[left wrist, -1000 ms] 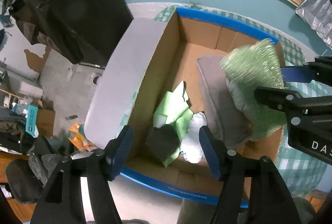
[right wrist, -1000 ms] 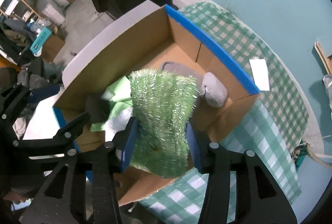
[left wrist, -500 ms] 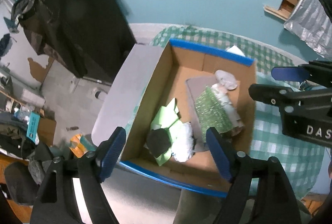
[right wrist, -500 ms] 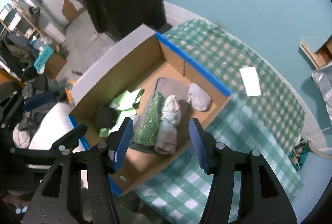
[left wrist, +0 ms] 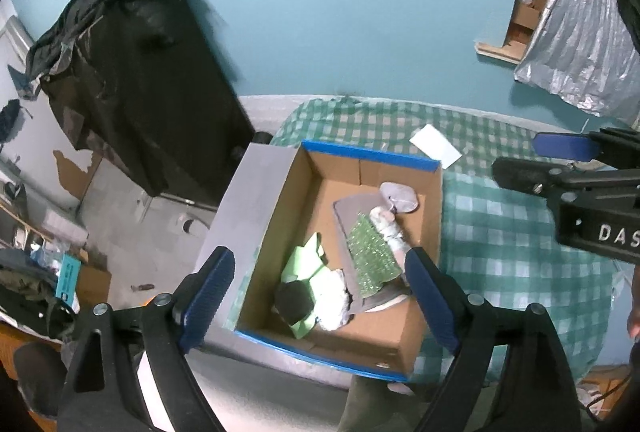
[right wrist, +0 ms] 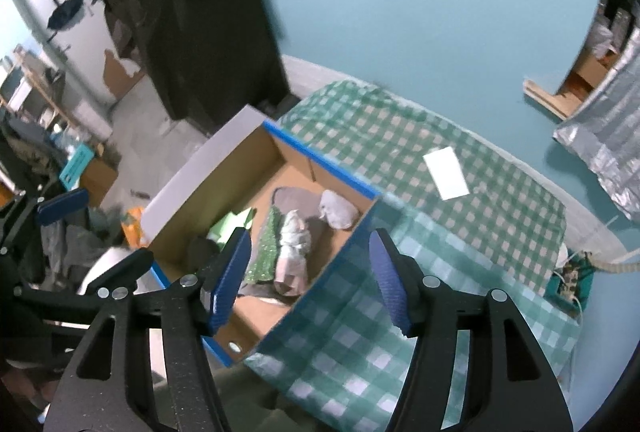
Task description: Organize soft objects
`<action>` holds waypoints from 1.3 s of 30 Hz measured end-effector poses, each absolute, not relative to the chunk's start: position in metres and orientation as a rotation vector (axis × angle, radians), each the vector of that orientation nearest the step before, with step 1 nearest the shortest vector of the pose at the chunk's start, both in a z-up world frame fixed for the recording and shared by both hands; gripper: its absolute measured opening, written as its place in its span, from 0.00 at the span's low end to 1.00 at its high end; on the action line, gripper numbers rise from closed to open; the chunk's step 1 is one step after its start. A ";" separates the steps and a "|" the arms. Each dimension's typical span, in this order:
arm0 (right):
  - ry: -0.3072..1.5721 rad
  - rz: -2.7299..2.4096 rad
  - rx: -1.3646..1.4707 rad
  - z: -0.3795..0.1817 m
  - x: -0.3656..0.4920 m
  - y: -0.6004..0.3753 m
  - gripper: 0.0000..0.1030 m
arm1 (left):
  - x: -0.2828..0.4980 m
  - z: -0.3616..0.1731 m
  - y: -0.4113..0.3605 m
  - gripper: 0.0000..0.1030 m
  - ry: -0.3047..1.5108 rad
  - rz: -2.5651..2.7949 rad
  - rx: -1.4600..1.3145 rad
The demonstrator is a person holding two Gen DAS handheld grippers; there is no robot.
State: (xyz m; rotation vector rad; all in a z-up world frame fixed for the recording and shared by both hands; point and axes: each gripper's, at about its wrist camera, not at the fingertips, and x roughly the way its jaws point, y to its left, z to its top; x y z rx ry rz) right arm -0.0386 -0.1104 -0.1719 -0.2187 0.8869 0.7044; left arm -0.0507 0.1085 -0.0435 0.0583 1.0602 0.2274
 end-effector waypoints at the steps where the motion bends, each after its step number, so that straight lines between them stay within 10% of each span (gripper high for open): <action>1: 0.880 0.696 -0.214 -0.170 -0.040 -0.114 0.61 | -0.051 -0.042 0.107 0.86 1.056 0.223 0.057; 39: 0.770 0.493 -0.120 -0.141 -0.058 -0.206 0.63 | -0.053 -0.016 0.057 0.90 1.015 0.135 0.068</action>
